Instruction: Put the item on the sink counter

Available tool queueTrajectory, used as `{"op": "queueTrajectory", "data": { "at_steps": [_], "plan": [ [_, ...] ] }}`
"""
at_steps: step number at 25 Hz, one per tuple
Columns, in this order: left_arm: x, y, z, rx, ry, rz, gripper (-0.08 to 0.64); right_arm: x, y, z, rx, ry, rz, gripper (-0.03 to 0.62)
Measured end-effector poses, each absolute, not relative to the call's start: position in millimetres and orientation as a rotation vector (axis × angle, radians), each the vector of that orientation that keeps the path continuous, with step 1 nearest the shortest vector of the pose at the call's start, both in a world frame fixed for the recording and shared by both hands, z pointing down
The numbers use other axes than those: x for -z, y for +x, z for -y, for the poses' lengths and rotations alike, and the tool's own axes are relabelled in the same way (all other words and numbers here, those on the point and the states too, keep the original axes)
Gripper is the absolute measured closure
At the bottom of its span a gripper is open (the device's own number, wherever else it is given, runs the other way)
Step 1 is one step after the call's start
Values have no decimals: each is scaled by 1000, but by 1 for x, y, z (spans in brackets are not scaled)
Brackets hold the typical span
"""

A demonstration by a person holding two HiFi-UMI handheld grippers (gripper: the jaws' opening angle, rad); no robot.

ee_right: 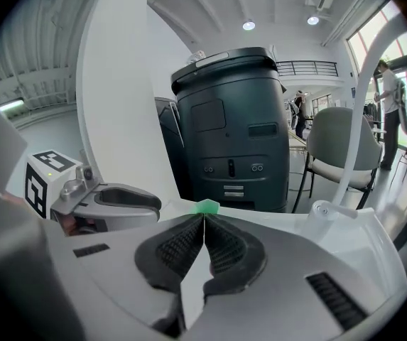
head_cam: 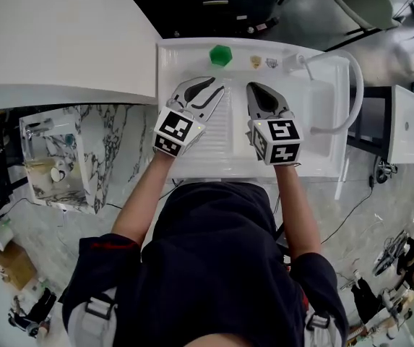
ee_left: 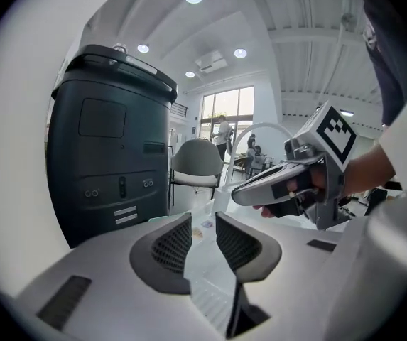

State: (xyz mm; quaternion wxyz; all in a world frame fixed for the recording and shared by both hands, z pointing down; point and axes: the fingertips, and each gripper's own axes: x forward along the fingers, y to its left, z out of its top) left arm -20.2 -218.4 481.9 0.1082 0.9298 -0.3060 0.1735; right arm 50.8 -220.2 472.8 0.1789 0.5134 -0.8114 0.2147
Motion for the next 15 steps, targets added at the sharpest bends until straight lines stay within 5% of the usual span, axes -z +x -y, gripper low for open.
{"op": "queueTrajectory", "data": {
  "at_steps": [15],
  "plan": [
    [-429, -44, 159, -360, 2824, 809, 546, -435, 26, 172, -482, 1569, 2309, 558]
  ]
}}
